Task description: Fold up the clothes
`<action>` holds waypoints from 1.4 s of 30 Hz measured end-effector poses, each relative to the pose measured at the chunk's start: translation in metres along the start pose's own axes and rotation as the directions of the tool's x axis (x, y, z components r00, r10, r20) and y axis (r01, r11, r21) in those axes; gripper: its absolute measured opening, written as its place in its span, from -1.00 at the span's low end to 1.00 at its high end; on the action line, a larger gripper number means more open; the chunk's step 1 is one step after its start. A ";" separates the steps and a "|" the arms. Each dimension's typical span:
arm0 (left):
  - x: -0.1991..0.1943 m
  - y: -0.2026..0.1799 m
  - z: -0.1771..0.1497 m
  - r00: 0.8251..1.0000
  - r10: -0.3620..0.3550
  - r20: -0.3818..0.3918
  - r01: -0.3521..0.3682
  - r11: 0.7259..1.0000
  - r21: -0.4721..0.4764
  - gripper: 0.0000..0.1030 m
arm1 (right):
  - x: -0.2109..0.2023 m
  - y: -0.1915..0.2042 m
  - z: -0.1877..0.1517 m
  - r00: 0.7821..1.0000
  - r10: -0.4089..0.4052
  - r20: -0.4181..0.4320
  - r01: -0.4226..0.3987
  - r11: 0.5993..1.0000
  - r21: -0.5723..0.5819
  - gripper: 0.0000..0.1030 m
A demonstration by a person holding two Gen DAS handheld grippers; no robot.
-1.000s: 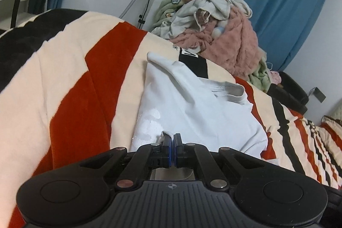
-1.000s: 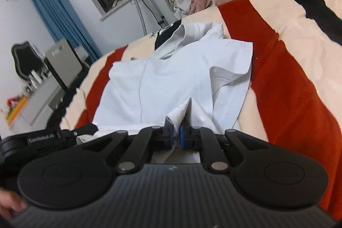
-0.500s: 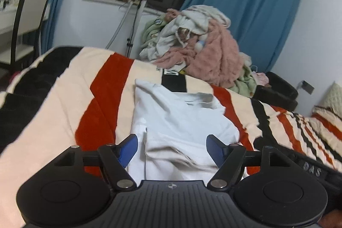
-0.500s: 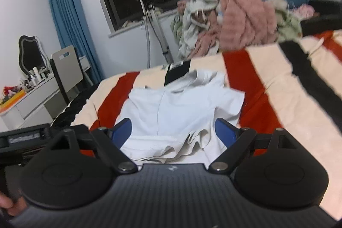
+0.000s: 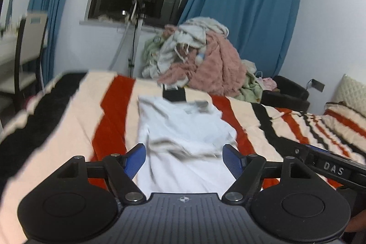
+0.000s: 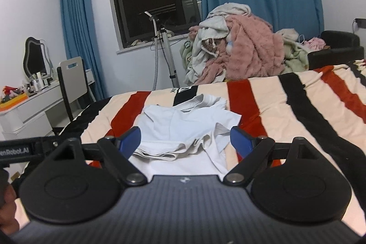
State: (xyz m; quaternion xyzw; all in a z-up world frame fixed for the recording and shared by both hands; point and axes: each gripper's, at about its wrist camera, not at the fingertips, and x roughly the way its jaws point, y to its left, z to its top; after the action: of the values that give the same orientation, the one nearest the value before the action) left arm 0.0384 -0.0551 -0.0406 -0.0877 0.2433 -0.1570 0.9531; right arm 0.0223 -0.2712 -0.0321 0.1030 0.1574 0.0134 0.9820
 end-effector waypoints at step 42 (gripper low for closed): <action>0.043 0.102 -0.084 0.977 -0.098 -0.187 -0.072 0.678 -0.731 -0.44 | 0.013 -0.024 -0.013 0.984 -0.113 -0.138 0.131 0.982 0.134 0.68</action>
State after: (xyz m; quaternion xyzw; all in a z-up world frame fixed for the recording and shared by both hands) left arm 0.0596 0.0178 -0.1570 -0.4471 0.3846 -0.0616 0.8052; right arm 0.0307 -0.2915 -0.0532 0.1622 0.2277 -0.0515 0.9587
